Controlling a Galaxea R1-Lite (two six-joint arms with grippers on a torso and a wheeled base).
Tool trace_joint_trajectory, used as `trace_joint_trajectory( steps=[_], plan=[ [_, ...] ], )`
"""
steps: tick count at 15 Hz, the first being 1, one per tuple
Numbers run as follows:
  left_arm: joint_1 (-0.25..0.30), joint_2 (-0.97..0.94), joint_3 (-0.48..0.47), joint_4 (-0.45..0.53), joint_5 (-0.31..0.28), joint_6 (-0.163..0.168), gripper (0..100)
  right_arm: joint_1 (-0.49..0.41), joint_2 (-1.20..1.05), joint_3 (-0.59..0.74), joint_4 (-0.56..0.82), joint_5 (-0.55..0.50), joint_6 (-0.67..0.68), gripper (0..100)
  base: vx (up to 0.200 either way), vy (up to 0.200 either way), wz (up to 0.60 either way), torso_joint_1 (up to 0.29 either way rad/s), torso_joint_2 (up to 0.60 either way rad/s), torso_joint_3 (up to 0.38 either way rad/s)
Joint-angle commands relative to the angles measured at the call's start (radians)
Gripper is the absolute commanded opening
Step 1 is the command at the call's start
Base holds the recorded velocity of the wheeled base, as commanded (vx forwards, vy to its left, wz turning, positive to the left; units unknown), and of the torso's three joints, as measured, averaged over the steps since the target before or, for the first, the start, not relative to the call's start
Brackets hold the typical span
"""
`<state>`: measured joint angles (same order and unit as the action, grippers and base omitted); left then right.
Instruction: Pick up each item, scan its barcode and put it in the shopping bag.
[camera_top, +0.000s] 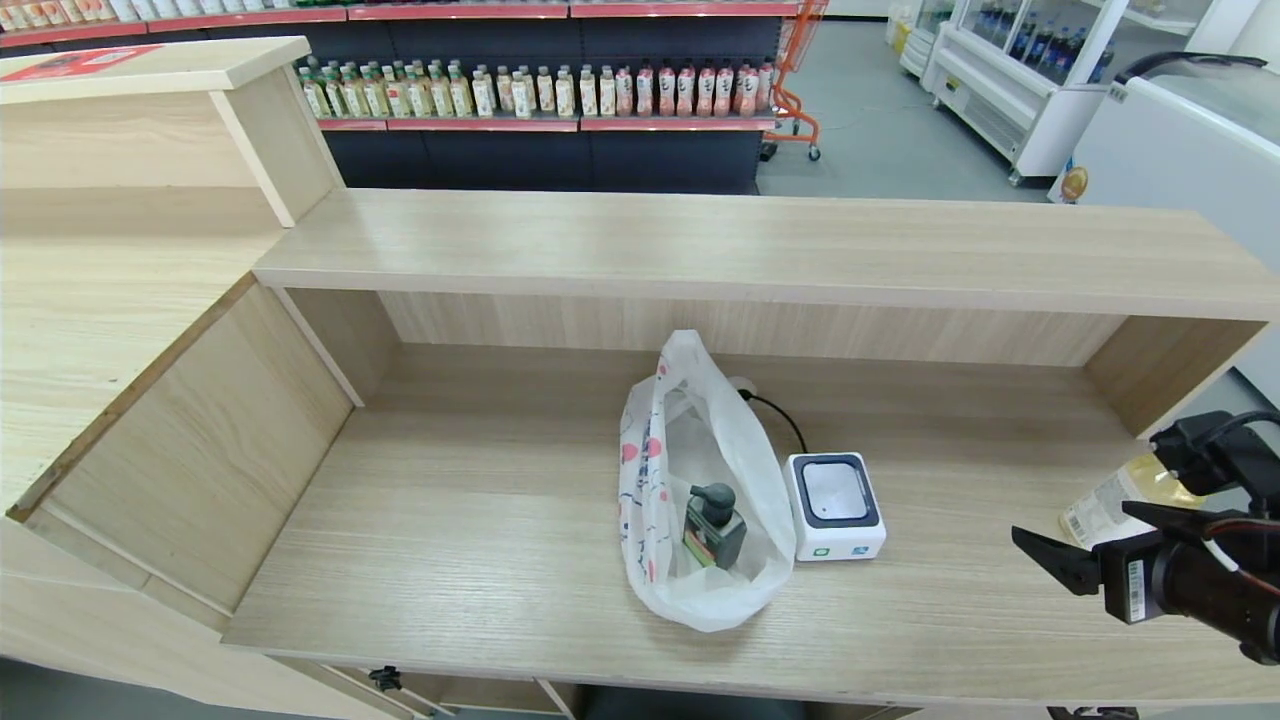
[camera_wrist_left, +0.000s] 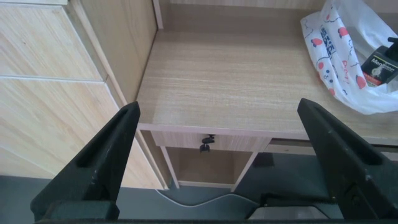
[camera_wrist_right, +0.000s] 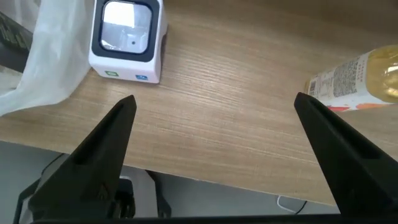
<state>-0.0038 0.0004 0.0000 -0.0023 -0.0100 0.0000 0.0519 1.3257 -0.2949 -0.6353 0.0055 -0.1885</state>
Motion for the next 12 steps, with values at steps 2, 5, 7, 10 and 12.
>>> trace_joint_trajectory(
  steps=[2, 5, 7, 10, 12],
  plan=[
    [0.001, 0.0, 0.0, -0.001, 0.001, -0.003, 100, 0.0, -0.002, 0.017, 0.002, -0.001, -0.002, 100, 0.0, -0.2, 0.0, 0.01, 0.0, 0.005],
    [0.001, 0.0, 0.0, -0.001, 0.002, -0.005, 100, 0.0, -0.016, 0.043, 0.002, 0.001, 0.0, 100, 0.0, -0.2, 0.0, -0.001, 0.0, 0.002],
    [0.001, 0.0, 0.0, -0.001, 0.002, -0.003, 100, 0.0, -0.017, 0.056, 0.002, 0.002, 0.003, 100, 0.0, -0.2, 0.0, 0.0, 0.0, 0.002],
    [0.001, 0.0, 0.0, -0.001, 0.002, -0.003, 100, 0.0, -0.016, 0.057, 0.002, 0.001, 0.003, 100, 0.0, -0.2, 0.0, 0.004, 0.0, 0.001],
    [-0.001, 0.0, 0.0, -0.001, 0.002, -0.003, 100, 0.0, -0.02, 0.068, 0.025, 0.001, 0.003, 100, 0.0, -0.2, 0.0, 0.002, 0.0, -0.002]
  ],
)
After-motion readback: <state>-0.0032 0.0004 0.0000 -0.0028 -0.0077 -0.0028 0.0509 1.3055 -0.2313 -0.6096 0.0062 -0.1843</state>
